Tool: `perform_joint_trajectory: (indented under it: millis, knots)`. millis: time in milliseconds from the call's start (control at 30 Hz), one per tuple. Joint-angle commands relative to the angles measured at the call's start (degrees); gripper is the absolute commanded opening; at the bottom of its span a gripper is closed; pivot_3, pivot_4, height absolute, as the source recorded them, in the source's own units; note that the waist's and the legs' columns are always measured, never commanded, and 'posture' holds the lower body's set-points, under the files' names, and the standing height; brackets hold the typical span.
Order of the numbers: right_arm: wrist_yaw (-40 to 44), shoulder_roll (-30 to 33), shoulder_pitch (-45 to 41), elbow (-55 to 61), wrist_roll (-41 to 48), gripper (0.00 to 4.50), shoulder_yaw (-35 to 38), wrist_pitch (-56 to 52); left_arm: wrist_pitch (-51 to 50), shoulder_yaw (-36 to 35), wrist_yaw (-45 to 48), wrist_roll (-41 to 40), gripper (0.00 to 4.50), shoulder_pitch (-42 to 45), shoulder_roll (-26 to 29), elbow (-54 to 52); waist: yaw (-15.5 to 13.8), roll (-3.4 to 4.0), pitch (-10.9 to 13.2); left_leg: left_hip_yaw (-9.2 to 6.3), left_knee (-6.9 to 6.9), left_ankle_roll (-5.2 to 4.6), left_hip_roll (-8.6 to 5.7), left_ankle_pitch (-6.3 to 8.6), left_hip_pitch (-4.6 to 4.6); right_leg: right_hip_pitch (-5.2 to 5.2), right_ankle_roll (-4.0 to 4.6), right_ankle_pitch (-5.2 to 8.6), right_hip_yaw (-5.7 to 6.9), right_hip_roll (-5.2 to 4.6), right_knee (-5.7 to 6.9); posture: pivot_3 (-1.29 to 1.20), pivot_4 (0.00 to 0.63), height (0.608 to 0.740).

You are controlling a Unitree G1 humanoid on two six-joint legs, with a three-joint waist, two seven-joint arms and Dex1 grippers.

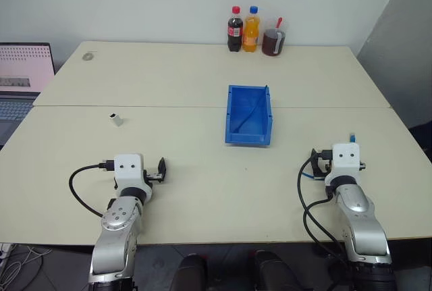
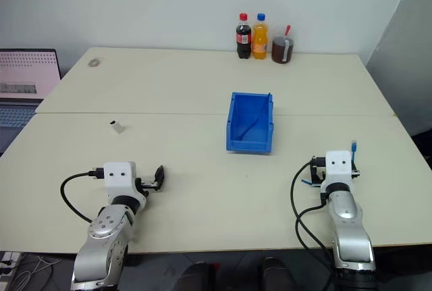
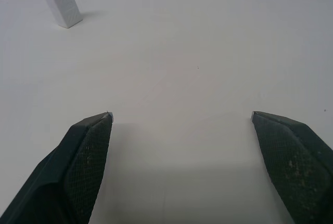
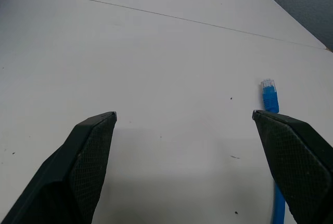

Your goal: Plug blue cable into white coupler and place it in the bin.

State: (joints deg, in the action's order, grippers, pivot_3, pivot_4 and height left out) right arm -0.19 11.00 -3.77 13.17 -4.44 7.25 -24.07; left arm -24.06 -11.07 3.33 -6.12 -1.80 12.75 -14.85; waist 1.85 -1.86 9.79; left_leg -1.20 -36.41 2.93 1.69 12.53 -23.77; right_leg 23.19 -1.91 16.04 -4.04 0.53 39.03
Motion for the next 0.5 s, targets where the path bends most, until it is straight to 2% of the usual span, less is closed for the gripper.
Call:
perform_joint_trajectory:
  millis: [33, 500]
  knots:
    - [-0.6, 0.4, -0.1, 2.9, -0.5, 4.45, 0.7, 0.7, 0.4, -0.5, -0.1, 0.3, 4.5, 0.5, 0.2, -1.0, 0.0, 0.0, 0.0, 0.0, 0.0, 0.0, 0.0, 0.0, 0.0, 0.0, 0.0, 0.0, 0.0, 0.0, 0.0, 0.0, 0.15, 0.74]
    - [-0.9, 0.6, 0.1, 3.2, -0.5, 4.45, 1.2, 0.6, 0.9, -0.8, -0.3, 0.3, 4.5, 0.9, -0.4, -0.2, 0.0, 0.0, 0.0, 0.0, 0.0, 0.0, 0.0, 0.0, 0.0, 0.0, 0.0, 0.0, 0.0, 0.0, 0.0, 0.0, 0.15, 0.74]
